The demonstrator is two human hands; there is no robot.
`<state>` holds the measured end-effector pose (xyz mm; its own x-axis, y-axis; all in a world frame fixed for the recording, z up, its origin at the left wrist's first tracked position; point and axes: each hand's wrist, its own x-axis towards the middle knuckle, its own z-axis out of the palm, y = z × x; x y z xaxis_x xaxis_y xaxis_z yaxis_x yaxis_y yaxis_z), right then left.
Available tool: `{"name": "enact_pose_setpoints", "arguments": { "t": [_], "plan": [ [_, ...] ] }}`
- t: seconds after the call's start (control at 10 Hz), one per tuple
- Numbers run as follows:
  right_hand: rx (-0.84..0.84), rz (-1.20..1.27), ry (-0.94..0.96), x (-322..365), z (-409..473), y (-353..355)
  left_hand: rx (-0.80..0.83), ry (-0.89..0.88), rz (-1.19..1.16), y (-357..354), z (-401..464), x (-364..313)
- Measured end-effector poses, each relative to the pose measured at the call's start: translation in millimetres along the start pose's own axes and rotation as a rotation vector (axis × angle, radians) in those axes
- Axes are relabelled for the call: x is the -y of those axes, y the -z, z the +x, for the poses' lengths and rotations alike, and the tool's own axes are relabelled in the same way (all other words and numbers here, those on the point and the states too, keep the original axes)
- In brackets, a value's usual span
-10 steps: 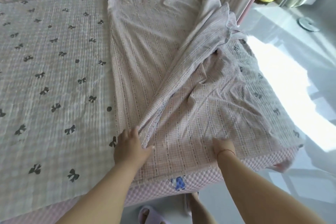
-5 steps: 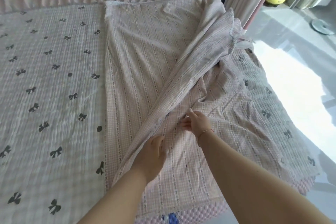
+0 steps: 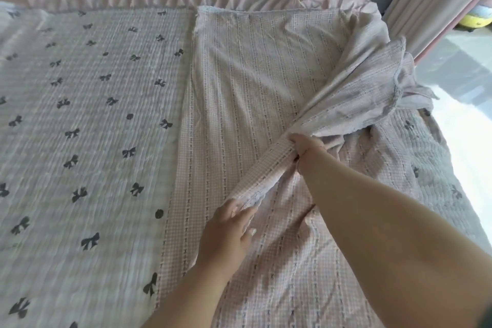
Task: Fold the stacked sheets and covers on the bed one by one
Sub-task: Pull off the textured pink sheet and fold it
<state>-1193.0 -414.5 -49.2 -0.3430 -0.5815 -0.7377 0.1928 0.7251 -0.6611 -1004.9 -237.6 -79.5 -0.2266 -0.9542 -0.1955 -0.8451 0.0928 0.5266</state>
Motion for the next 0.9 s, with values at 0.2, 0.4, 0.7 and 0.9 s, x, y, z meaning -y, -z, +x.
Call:
{"name": "enact_pose_setpoints", "arguments": {
  "t": [0.2, 0.4, 0.7, 0.9],
  "plan": [
    [0.035, -0.461, 0.216, 49.0, -2.1, -74.5, -0.010, 0.207, -0.089, 14.4, 21.9, 12.5],
    [0.153, -1.200, 0.580, 64.9, -23.4, -157.8, -0.178, 0.238, -0.403, 43.2, 14.8, 67.6],
    [0.513, -0.761, 0.325, 2.3, -25.3, -207.5, -0.164, 0.653, -0.697, 63.9, 5.6, 128.3],
    [0.515, -0.711, 0.415, -61.3, -34.4, -150.9, -0.220, 0.670, -0.505, 62.8, 26.7, 112.7]
  ]
}}
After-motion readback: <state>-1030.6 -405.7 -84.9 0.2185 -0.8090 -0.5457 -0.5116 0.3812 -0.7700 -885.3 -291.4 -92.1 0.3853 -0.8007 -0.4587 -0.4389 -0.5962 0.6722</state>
